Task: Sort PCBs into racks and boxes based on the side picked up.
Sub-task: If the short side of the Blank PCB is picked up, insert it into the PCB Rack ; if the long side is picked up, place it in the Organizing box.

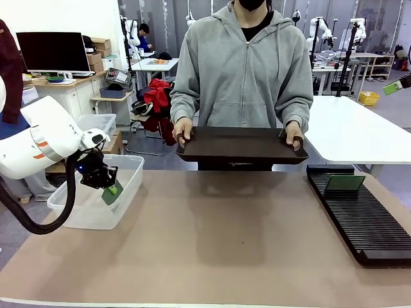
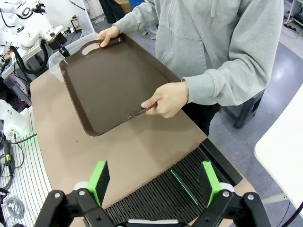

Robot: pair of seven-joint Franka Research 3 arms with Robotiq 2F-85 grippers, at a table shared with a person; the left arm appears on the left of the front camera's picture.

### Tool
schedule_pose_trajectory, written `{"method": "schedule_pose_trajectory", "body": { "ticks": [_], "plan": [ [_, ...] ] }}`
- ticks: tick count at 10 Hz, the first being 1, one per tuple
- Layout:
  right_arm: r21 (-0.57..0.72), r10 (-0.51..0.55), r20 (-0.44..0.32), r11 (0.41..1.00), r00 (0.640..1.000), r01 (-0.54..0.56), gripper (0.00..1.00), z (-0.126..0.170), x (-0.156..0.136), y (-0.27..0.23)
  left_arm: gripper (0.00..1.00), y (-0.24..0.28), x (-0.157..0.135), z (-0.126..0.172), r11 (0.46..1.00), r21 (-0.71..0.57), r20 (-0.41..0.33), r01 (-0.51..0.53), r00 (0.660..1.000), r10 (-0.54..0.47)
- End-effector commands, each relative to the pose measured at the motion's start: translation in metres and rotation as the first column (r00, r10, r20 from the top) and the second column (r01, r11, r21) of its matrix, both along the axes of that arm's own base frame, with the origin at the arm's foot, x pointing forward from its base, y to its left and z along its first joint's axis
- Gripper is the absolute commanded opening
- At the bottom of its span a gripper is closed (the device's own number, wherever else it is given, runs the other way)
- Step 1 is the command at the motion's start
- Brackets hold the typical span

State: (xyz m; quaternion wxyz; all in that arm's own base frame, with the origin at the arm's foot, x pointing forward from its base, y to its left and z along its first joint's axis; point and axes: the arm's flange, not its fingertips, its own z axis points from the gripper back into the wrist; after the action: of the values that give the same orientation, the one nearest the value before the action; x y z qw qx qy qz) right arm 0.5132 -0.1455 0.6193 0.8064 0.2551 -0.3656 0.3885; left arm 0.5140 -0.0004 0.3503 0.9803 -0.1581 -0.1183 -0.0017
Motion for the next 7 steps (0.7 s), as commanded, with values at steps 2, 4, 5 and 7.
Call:
{"method": "schedule_pose_trajectory", "body": {
  "ticks": [2, 4, 5, 7],
  "plan": [
    [0.014, 0.003, 0.0, 1.0, 1.0, -0.003, 1.0, 0.0, 0.0, 0.002, 0.03, 0.009, 0.009, -0.01, 0.999, -0.015, 0.017, 0.038, 0.999, -0.038],
    [0.014, 0.003, 0.0, 1.0, 1.0, -0.003, 1.0, 0.0, 0.0, 0.002, 0.03, 0.014, 0.014, -0.011, 0.999, -0.025, 0.008, 0.028, 1.0, -0.028],
    [0.014, 0.003, 0.0, 1.0, 1.0, -0.003, 1.0, 0.0, 0.0, 0.002, 0.23, 0.013, 0.015, -0.011, 0.999, -0.025, 0.005, 0.02, 1.0, -0.02],
    [0.014, 0.003, 0.0, 1.0, 1.0, -0.003, 1.0, 0.0, 0.0, 0.002, 0.43, 0.019, 0.017, -0.004, 1.0, -0.01, 0.017, 0.013, 1.0, -0.012]
  ]
}}
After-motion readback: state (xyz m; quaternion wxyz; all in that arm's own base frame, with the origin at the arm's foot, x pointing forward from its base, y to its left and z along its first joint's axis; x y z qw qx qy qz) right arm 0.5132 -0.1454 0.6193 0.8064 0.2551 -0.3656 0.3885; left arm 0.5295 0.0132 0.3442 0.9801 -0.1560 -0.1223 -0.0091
